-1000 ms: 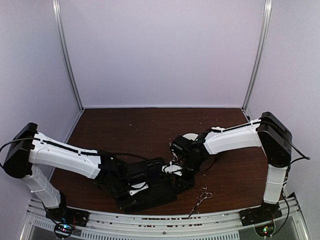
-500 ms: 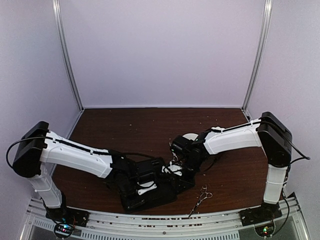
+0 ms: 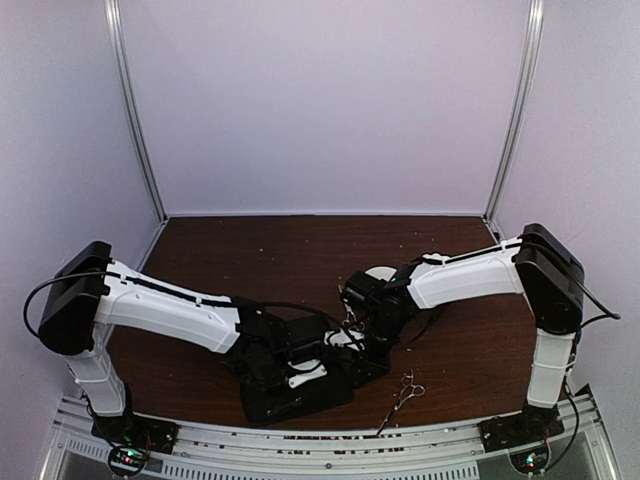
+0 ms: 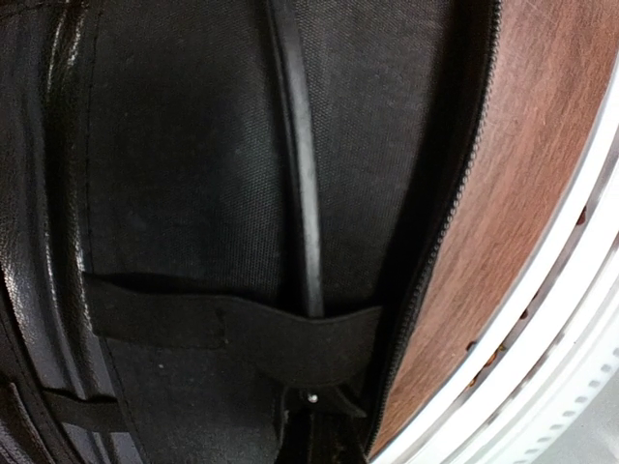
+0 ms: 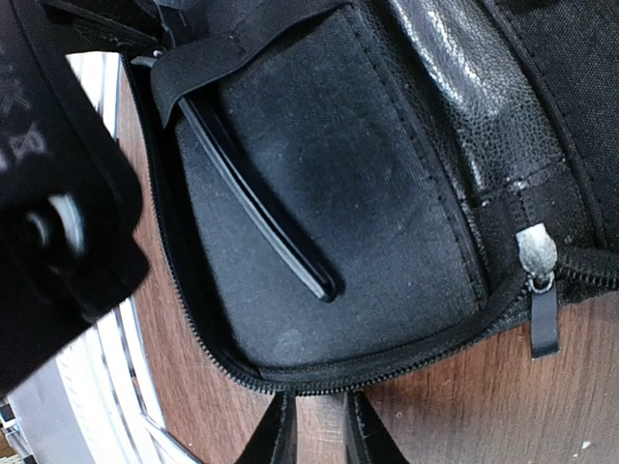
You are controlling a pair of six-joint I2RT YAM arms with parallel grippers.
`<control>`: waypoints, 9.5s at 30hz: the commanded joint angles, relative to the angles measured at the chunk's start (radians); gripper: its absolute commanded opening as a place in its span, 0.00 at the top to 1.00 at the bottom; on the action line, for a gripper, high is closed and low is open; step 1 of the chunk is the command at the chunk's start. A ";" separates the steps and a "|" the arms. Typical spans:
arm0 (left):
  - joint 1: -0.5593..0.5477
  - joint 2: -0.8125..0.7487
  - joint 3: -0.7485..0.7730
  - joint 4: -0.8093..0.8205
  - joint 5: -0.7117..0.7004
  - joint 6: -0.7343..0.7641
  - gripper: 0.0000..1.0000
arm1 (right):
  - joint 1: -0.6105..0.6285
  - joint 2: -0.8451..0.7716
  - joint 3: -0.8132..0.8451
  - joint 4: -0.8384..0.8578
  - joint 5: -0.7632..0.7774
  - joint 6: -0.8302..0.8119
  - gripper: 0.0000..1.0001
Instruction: Sort the hair-cutting tools
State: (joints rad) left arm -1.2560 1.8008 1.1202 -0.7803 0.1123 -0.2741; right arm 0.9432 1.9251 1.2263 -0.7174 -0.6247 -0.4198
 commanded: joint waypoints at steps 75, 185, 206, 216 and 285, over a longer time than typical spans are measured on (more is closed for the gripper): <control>0.533 -0.515 0.015 0.529 -0.413 0.244 0.15 | -0.443 -0.312 -0.204 0.107 0.602 -0.071 0.72; 0.211 -0.224 0.072 1.007 0.487 0.252 0.73 | -0.296 -0.551 0.205 -0.197 -0.526 -0.047 1.00; 0.177 -0.158 0.175 0.835 0.547 0.363 0.72 | -0.294 -0.527 0.208 -0.195 -0.488 -0.046 1.00; 0.168 -0.150 0.193 0.781 0.568 0.405 0.75 | -0.294 -0.519 0.210 -0.214 -0.472 -0.072 1.00; 0.155 0.024 -0.083 0.620 0.078 0.269 0.96 | -0.352 -0.391 -0.230 0.178 -0.242 0.034 0.74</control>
State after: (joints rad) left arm -1.0973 1.8187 1.0508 -0.1612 0.2272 -0.0463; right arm 0.5888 1.5368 0.9642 -0.5087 -0.8665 -0.3569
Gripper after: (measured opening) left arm 0.061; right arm 0.260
